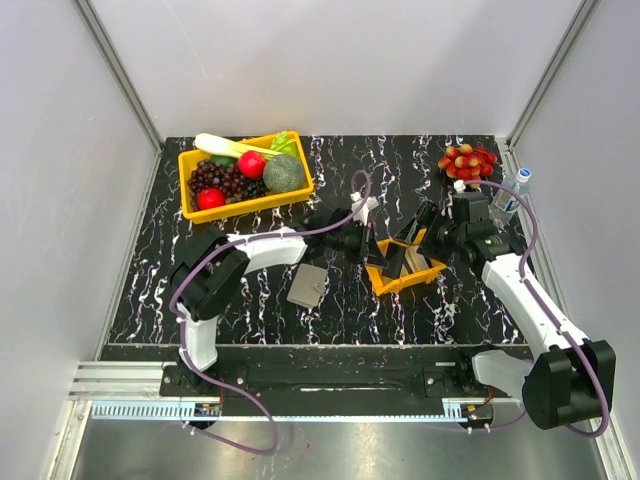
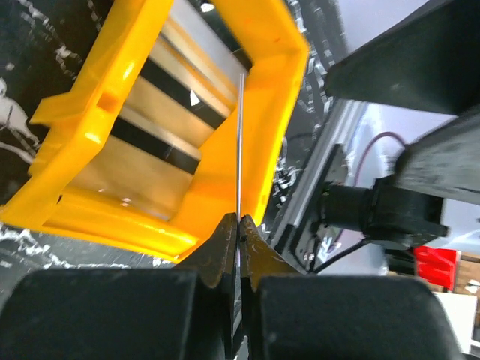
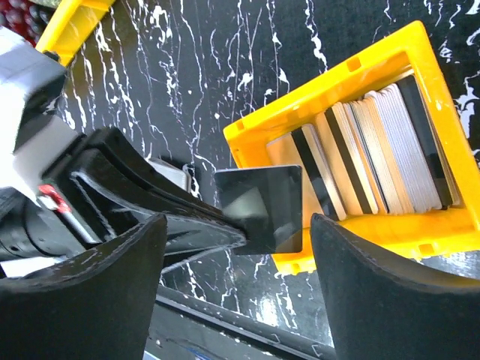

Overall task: Put the credit cards into the card holder
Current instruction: Place the credit card in the storage box.

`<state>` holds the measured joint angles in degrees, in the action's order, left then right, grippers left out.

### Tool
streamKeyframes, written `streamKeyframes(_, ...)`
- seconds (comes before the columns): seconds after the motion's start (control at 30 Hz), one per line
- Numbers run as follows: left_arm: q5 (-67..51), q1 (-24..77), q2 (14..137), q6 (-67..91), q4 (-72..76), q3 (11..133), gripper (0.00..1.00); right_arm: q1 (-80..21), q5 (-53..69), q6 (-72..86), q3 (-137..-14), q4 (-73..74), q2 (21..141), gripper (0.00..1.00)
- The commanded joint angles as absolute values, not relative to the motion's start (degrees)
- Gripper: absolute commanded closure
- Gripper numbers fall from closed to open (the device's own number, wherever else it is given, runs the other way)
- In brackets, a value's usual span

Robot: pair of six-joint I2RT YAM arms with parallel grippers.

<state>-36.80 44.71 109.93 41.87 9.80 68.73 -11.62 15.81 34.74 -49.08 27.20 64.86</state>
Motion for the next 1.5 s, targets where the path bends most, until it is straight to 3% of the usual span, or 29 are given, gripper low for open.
streamKeyframes(0.0,-31.21,46.58,106.96,33.32,0.81,74.34,1.0,-11.78,17.93,35.95,-49.92,22.94,65.04,0.15)
streamKeyframes(0.63,-27.69,48.52,105.03,33.66,1.84,74.8,1.0,-14.76,14.68,36.47,-49.04,22.59,71.98,0.07)
streamKeyframes(1.07,-27.6,48.43,104.68,34.36,2.55,73.83,1.0,-14.77,14.76,37.0,-47.02,20.39,69.79,0.27)
streamKeyframes(1.47,-27.86,48.52,104.5,34.63,2.9,73.39,1.0,-14.85,13.45,35.42,-47.11,20.04,67.94,0.35)
